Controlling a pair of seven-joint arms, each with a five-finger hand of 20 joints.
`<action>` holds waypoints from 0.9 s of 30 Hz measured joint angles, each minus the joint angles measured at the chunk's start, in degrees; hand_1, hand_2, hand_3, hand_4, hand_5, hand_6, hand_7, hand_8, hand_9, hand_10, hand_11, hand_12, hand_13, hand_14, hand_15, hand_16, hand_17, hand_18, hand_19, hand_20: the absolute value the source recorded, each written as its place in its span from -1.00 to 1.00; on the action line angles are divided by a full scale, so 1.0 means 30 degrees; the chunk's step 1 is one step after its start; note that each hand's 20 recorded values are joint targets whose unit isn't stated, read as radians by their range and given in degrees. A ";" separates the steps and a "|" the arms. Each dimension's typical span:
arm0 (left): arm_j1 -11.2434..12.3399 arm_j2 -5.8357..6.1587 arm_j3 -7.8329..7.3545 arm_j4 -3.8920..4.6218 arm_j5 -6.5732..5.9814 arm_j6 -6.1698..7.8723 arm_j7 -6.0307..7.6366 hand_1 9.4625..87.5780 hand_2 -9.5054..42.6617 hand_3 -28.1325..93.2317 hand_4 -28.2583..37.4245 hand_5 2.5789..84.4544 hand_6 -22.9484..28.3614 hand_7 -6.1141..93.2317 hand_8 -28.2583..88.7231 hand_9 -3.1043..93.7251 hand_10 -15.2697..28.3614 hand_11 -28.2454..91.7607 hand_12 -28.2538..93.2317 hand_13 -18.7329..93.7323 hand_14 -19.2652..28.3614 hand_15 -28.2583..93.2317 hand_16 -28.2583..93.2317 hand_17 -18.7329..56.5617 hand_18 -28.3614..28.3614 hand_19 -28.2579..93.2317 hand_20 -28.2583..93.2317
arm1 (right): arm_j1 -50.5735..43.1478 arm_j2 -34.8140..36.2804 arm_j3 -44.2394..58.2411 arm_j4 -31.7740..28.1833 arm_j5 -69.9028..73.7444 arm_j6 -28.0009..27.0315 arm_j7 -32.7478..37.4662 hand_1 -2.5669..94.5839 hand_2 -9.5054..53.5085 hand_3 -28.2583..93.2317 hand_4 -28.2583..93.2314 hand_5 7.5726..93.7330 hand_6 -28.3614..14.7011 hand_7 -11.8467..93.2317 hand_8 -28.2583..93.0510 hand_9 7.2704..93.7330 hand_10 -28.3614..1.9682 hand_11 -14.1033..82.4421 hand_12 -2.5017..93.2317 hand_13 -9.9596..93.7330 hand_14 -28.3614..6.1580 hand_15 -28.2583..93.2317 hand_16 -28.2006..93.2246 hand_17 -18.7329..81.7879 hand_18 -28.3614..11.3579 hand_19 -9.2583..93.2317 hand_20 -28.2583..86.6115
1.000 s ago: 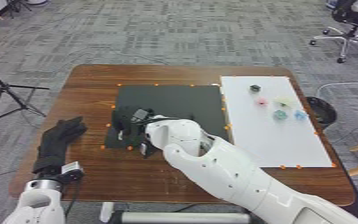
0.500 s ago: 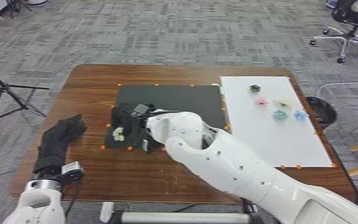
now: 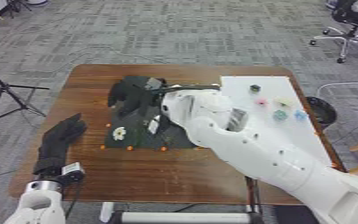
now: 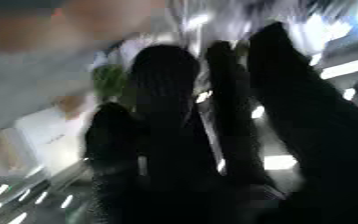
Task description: Arrange flowers
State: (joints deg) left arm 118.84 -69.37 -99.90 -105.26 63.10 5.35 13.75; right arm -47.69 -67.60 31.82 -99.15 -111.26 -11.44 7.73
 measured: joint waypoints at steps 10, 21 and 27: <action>0.0431 -0.0166 -0.0310 -0.0245 0.0047 0.0013 0.0006 -0.83 -0.30 0.63 -1.00 0.01 0.03 -0.67 -0.62 -0.05 0.31 -0.24 -0.34 -0.04 0.56 -0.22 -0.49 -0.45 0.51 -0.30 -0.26 | -0.3257 0.6415 0.5994 -0.2959 -0.1856 0.5572 -0.1287 -0.29 -1.00 0.58 -0.85 0.01 0.26 -0.49 -0.64 0.02 -0.03 -0.56 -0.59 0.37 -0.11 0.17 -0.06 -0.06 -0.60 0.40 0.40; 0.0435 -0.0188 -0.0262 -0.0315 0.0244 -0.0027 -0.0089 -0.82 -0.30 0.63 -1.00 0.01 0.03 -0.67 -0.62 -0.05 0.31 -0.24 -0.33 -0.04 0.55 -0.22 -0.48 -0.45 0.51 -0.30 -0.26 | -0.9870 1.0026 1.3786 -0.2427 -0.4984 0.2915 -0.1002 -0.30 -1.00 0.60 -0.84 0.02 0.28 -0.48 -0.64 0.05 0.01 -0.56 -0.58 0.37 -0.10 0.13 -0.05 -0.09 -0.63 0.34 0.40; 0.0492 -0.0188 -0.0262 -0.0410 0.0325 -0.0092 -0.0235 -0.82 -0.30 0.63 -1.00 0.01 0.02 -0.67 -0.62 -0.05 0.31 -0.24 -0.33 -0.04 0.56 -0.22 -0.48 -0.45 0.50 -0.31 -0.26 | -1.2452 1.0024 1.4942 -0.1878 -0.4245 0.3053 0.0066 -0.30 -1.00 0.60 -0.84 0.04 0.28 -0.47 -0.64 0.09 0.01 -0.55 -0.58 0.38 -0.10 0.14 -0.04 -0.08 -0.63 0.35 0.41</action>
State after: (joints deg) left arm 120.32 -69.94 -100.68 -106.49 64.08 5.08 13.05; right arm -85.05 -37.53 76.65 -104.79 -124.00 -2.28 7.93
